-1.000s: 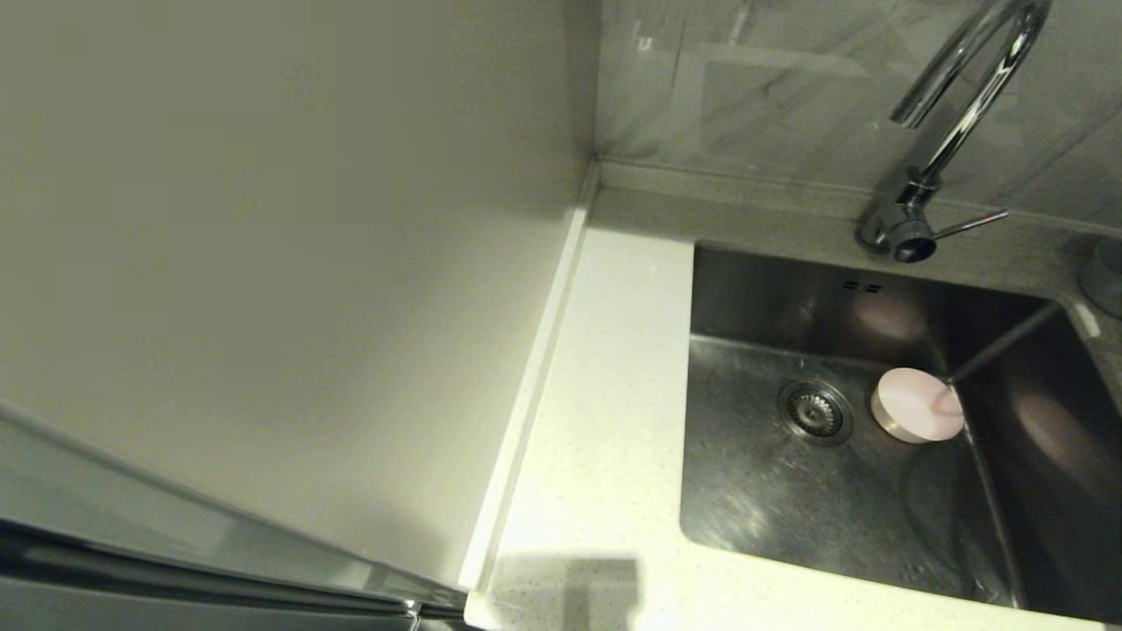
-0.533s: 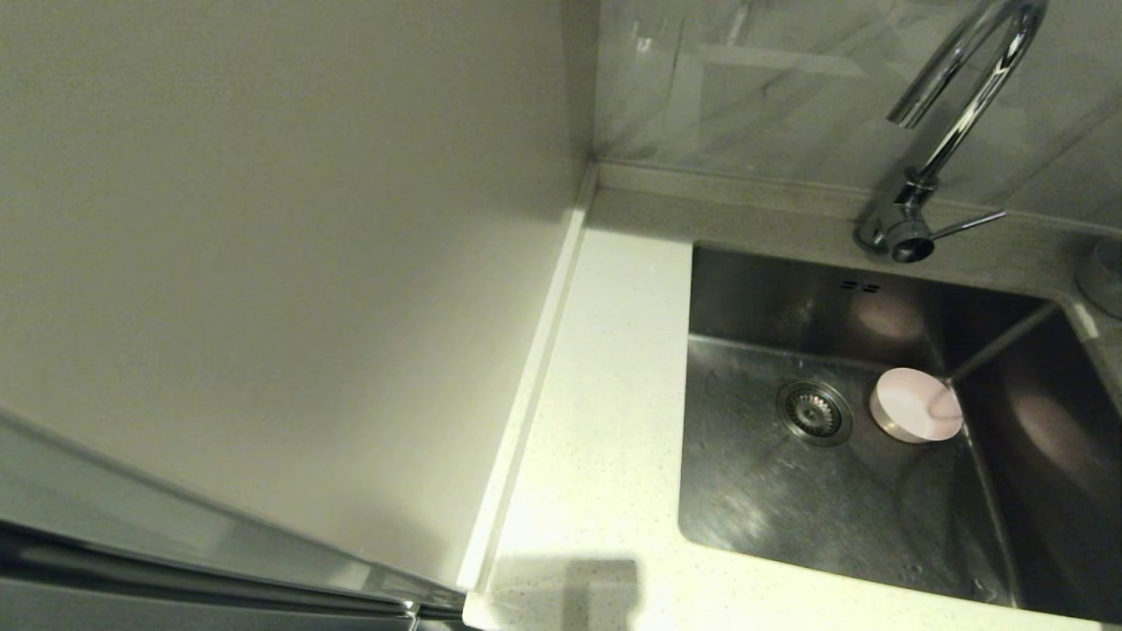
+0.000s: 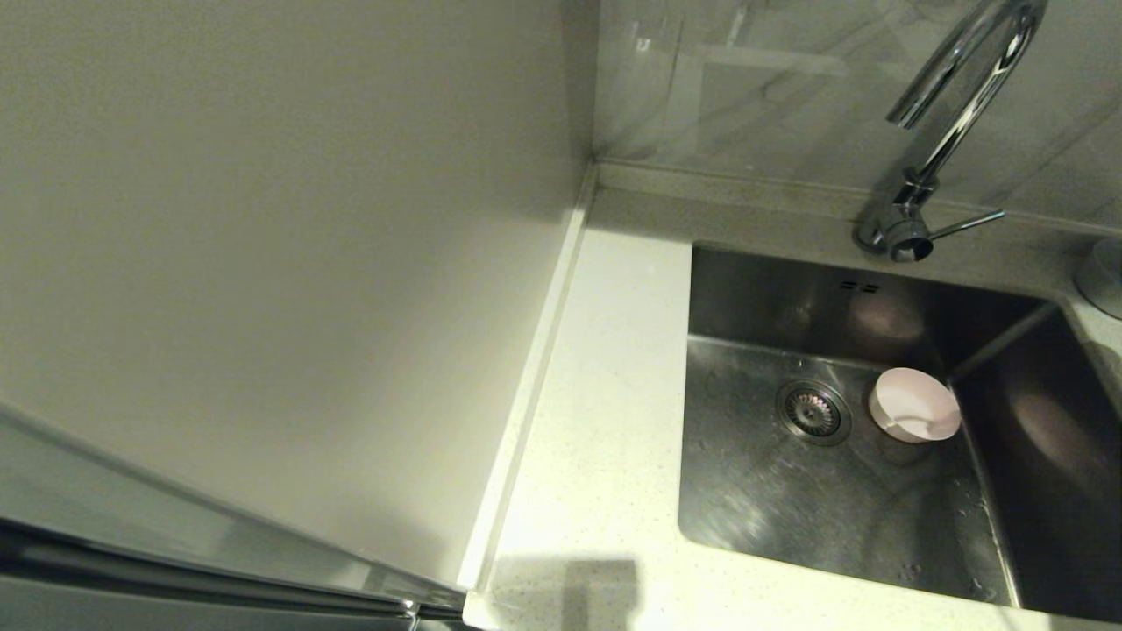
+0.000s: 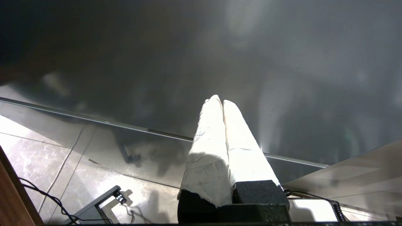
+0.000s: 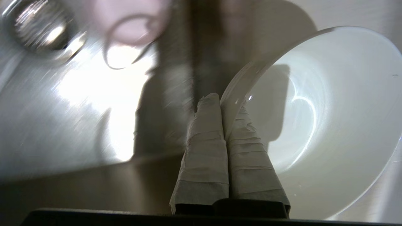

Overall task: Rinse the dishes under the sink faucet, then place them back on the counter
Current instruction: Put a bowl into the sink

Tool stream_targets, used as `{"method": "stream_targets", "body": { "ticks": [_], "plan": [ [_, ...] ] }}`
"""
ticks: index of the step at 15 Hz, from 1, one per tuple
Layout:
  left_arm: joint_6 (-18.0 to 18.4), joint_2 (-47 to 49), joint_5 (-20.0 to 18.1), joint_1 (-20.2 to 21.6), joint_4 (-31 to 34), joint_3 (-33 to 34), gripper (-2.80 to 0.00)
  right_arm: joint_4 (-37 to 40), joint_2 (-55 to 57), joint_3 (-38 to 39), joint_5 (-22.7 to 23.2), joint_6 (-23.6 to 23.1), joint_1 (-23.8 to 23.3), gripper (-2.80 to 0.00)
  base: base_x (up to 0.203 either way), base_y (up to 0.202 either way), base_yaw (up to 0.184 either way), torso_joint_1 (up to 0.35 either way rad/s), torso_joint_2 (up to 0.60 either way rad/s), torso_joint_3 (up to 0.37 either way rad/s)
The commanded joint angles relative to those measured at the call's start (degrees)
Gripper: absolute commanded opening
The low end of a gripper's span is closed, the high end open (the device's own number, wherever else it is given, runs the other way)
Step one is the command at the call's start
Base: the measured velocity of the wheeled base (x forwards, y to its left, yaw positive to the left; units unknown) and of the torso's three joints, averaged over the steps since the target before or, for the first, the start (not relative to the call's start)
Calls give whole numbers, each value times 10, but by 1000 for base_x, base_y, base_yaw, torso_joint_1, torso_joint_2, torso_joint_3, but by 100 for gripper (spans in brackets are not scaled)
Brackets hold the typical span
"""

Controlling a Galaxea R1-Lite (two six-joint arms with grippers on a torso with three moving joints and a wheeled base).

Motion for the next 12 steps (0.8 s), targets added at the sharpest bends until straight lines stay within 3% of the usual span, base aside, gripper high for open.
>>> {"method": "stream_targets", "body": {
  "ticks": [1, 7, 10, 12],
  "plan": [
    [0, -2, 0, 0, 0, 0, -280, 0, -73, 70, -6, -1, 66, -280, 0, 0, 0, 0, 0, 0],
    [0, -2, 0, 0, 0, 0, -280, -1, -65, 143, -88, 22, 244, -280, 0, 0, 0, 0, 0, 0],
    [0, -2, 1, 0, 0, 0, -280, -16, -21, 161, -124, 60, 287, -280, 0, 0, 0, 0, 0, 0],
    [0, -3, 0, 0, 0, 0, -280, -67, 18, 181, -144, 75, 297, -280, 0, 0, 0, 0, 0, 0]
  ]
}}
